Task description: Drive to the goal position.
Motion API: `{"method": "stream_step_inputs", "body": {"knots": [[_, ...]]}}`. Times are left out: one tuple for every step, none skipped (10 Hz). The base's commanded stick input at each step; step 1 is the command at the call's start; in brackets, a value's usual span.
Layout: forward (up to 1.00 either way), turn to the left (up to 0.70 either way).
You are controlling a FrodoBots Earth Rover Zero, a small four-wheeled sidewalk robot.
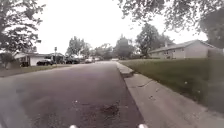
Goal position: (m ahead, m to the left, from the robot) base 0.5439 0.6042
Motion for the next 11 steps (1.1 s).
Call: {"method": "stream_step_inputs", "body": {"knots": [[0.07, 0.0], [0.07, 0.0], [0.07, 0.0], [0.07, 0.0], [0.06, 0.0], [0.07, 0.0], [0.07, 0.0], [0.07, 0.0], [0.07, 0.0], [0.07, 0.0], [0.07, 0.0]]}}
